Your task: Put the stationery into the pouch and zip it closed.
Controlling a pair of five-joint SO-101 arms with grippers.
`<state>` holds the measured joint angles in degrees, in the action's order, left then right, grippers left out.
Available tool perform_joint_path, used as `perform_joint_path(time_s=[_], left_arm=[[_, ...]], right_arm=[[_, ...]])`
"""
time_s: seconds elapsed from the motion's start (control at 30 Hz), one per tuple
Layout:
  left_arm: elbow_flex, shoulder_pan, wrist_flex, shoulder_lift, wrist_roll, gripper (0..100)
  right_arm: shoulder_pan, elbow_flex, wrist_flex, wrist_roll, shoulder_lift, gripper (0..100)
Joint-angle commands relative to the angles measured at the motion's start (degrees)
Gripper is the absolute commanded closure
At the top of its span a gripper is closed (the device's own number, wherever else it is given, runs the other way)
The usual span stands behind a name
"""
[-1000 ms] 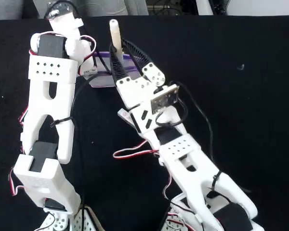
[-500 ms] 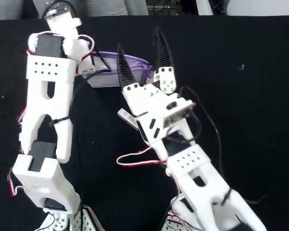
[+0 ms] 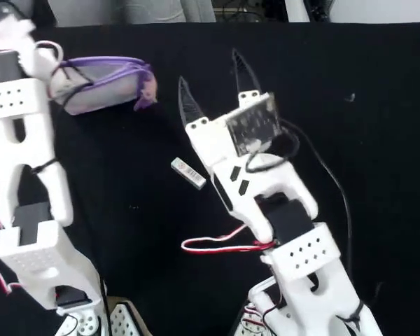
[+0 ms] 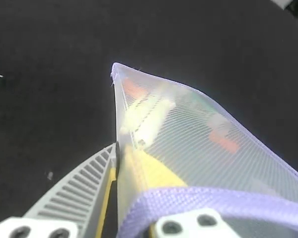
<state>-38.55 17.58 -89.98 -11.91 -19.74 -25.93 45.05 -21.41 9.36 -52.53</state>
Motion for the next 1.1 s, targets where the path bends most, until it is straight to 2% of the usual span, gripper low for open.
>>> perform_joint_path(time_s=[0.0,0.13,0.43,0.7,0.9,1.07], left_arm=[[-0.92,3.21,1.93,1.05,0.35,97],[-0.92,3.56,1.93,1.49,0.35,97],[-1.01,3.56,1.93,1.23,0.44,97],[-1.01,3.56,1.93,1.14,0.44,97],[-1.01,3.56,1.93,1.14,0.35,97],[-1.01,3.56,1.93,1.14,0.35,97]], right_arm=[[1.14,-3.82,-6.77,0.62,-1.80,78.5],[1.05,-2.51,-12.31,0.18,-1.80,86.4],[0.79,6.02,-13.19,0.62,5.05,75.0],[-2.02,0.92,-13.27,0.62,24.57,74.9],[-6.59,-2.68,-13.27,0.62,34.86,74.8],[-6.95,-6.29,-13.36,0.88,41.98,74.8]])
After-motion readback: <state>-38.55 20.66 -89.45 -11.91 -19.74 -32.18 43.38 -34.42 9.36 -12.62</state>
